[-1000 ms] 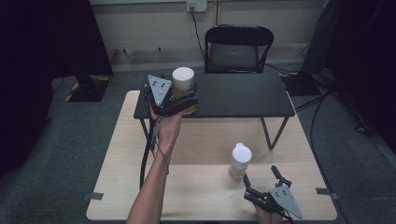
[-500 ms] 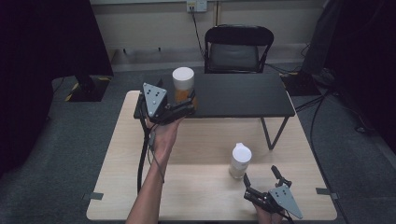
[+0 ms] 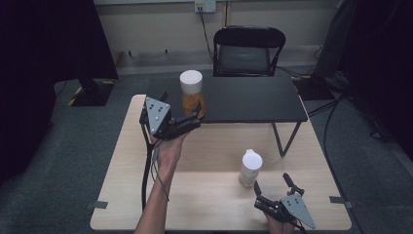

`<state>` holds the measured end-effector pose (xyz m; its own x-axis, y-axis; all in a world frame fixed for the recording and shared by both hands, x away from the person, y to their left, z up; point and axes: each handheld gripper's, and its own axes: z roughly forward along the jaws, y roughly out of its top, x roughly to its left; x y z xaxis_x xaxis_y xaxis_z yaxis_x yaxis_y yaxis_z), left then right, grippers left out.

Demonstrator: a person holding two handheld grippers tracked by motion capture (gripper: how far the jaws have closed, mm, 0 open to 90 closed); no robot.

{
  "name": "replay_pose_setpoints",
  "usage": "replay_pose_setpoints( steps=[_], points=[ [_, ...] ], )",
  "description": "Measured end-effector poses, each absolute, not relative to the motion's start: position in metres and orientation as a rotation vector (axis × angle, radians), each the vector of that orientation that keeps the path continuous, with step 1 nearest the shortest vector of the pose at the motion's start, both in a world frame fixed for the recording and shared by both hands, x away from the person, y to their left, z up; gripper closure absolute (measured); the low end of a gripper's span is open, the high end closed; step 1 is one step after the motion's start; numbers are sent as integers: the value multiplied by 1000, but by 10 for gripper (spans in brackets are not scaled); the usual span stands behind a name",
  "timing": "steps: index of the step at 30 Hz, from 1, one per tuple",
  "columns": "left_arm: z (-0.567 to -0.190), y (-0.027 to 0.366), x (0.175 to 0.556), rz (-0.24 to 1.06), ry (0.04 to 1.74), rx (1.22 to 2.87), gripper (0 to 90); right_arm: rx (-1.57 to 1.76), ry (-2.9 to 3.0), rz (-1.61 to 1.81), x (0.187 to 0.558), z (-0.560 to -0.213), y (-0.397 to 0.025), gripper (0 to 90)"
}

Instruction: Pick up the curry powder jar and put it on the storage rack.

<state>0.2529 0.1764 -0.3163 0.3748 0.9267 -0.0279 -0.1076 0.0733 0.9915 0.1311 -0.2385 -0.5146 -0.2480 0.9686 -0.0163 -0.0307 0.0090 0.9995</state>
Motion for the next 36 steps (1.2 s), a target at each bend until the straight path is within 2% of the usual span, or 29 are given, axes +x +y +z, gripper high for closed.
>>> replay_pose_setpoints(
  steps=[36],
  points=[
    [-354,186,209,937,854,1226,0,1050,1372,1393,131,-515,-238,0]
  ],
)
